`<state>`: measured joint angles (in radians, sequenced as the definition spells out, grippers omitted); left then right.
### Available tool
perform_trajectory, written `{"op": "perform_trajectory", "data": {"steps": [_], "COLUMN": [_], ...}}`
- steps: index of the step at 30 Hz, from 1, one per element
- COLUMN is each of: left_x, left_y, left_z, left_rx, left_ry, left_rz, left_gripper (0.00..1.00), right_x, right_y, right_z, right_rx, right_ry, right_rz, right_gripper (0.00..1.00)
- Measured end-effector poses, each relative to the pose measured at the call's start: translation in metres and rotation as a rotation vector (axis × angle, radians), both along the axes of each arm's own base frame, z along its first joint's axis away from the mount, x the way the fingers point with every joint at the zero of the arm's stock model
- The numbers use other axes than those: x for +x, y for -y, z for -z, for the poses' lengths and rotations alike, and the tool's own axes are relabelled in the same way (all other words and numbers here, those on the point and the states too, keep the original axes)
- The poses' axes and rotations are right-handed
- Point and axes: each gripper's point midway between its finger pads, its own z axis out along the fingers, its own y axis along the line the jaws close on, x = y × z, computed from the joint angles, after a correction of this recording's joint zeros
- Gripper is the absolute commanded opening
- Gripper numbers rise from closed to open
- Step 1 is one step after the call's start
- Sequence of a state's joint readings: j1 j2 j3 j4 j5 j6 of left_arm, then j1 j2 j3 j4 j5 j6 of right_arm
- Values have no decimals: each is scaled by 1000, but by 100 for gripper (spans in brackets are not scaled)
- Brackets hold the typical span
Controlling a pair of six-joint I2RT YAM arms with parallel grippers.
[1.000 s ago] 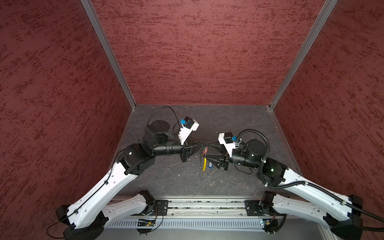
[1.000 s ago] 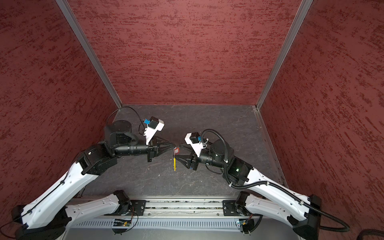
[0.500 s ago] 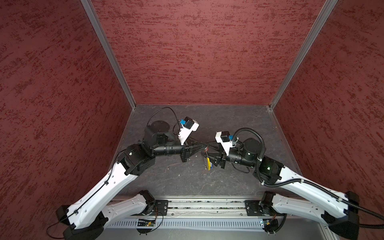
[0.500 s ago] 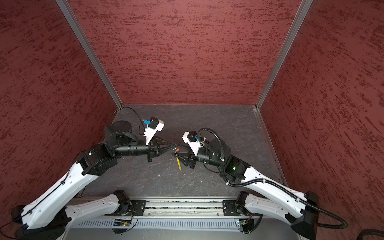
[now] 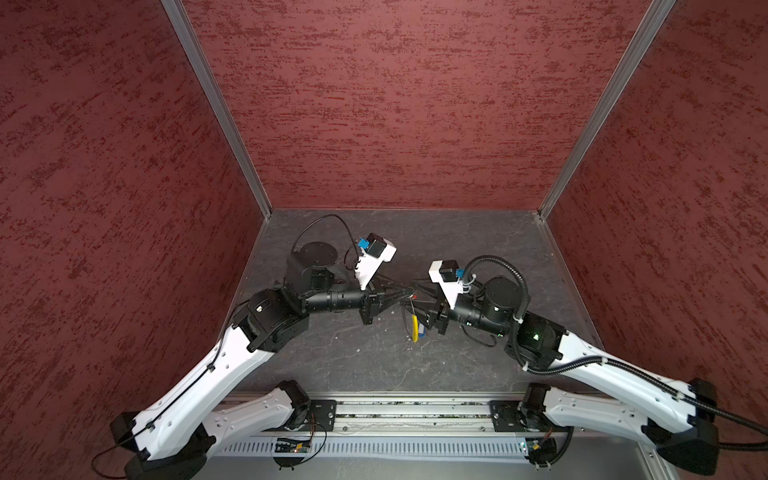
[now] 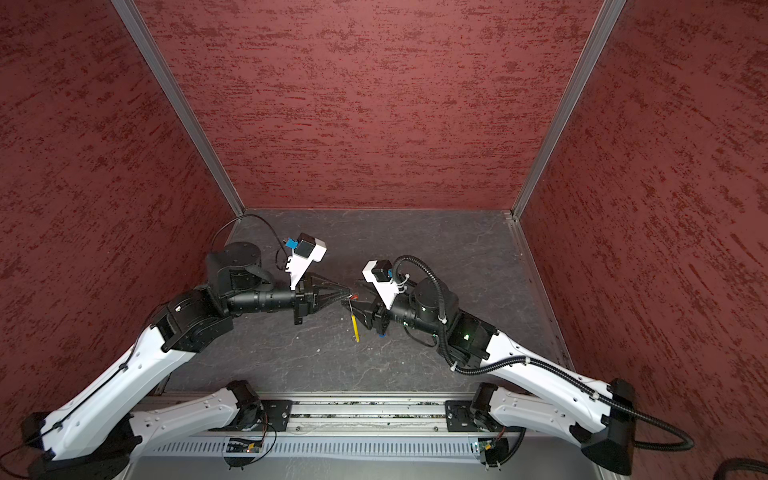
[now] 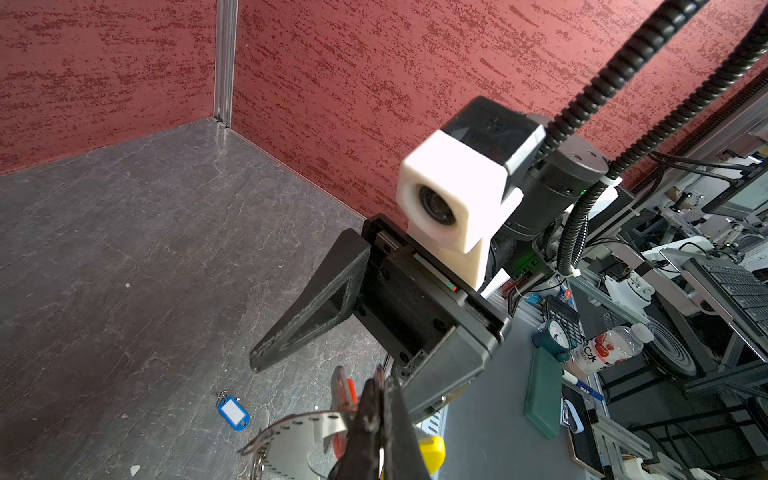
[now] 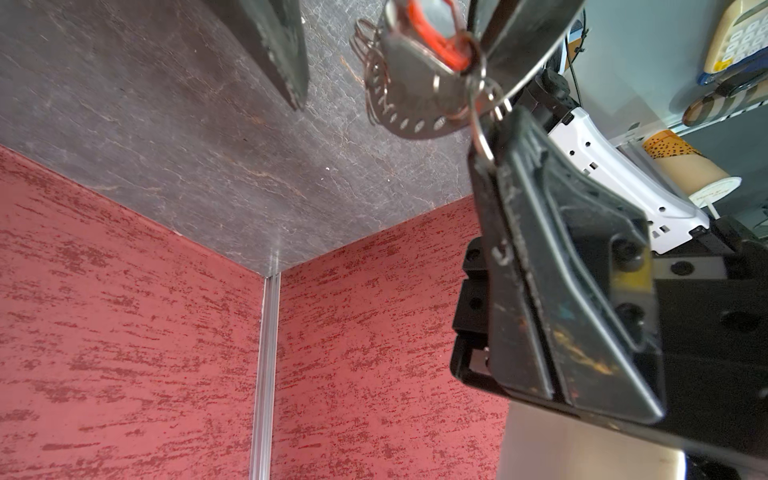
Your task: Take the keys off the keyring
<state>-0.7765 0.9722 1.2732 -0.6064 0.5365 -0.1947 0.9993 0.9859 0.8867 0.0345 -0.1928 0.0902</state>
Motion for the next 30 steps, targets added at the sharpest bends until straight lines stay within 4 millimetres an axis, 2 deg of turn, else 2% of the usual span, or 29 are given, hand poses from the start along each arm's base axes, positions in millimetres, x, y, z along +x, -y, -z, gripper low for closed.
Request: {"op": "perform_trajectory", "data": {"steps": [6, 10, 14, 17, 30], "left_x": [0, 3, 8, 7, 2], "left_y": [-1, -7, -10, -11, -10], "left_z": [1, 4, 5, 4, -1], "left_rx": [-3, -15, -27, -33, -56], "left_ry": [-1, -8, -27, -31, -36], "left_rz": [3, -3, -11, -3, 35], "left_gripper": [0, 0, 0, 0, 0], "right_x": [-1, -2, -3, -3, -5], "right_y": [-1, -1, -1, 0, -1], "right_z": [1, 1, 2, 1, 4], "right_rx": [-9, -10, -14, -13, -31], "right_ry": [14, 15, 15, 16, 12], "right_rz": [-6, -11, -11, -12, -21], "right_gripper": [38, 37, 31, 27, 19]}}
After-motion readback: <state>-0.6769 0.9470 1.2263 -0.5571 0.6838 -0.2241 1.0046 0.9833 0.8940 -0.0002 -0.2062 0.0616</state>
